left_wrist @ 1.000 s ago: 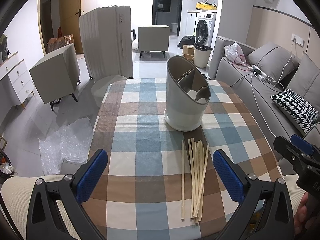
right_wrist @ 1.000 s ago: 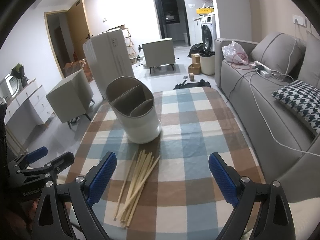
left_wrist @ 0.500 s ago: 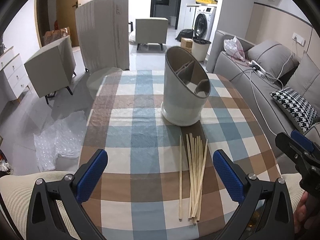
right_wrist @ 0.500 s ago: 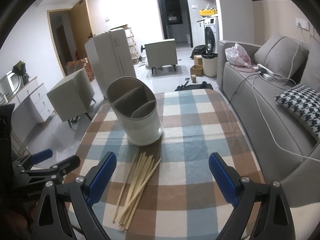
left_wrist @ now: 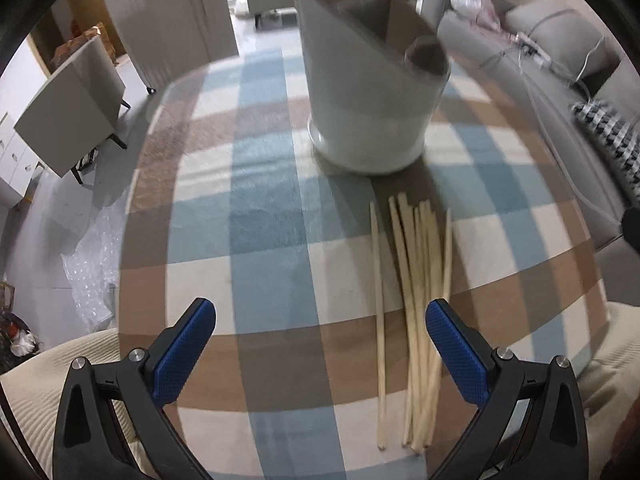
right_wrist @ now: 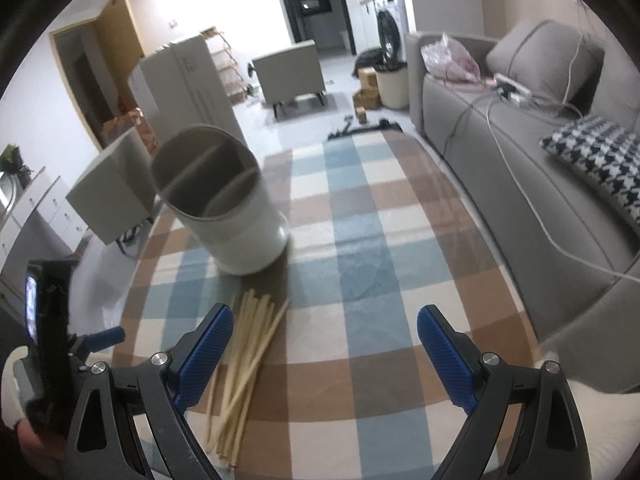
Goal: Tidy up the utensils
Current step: 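Lower the left tool onto the chopsticks and close on one chopstick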
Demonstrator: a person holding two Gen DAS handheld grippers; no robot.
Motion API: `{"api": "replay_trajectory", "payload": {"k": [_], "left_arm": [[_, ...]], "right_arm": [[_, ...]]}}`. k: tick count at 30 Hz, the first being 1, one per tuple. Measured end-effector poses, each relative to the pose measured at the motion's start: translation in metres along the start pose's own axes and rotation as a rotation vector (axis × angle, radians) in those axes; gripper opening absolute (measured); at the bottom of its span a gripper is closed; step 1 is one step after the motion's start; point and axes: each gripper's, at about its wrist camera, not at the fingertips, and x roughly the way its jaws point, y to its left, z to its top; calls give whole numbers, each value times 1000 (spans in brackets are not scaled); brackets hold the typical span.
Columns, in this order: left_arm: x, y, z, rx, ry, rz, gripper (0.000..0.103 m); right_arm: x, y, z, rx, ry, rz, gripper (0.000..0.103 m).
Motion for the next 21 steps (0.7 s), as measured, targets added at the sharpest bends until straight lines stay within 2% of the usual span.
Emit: {"api": "replay_trajectory", "payload": {"k": [2,7,11,13,17,21], "left_arm": [[11,-1,4,4,25,33,101],[33,3,14,-23,78,50,97],[41,-2,22,-24,95,21,91],[44,-8,25,-6,106,-2,81],[40,-13,30,-12,108,-21,72],[30,-17,29,-3,98,-27,44]], "right_arm": [[8,-5,1,17,27,0,93],[28,-13,7,44,78,-1,92],[36,-16,10,46,108,5,90],[40,-20,11,67,128,25,86],[46,-25,12,97,157,42,82],[48,-26,13,107,177,57,79]]}}
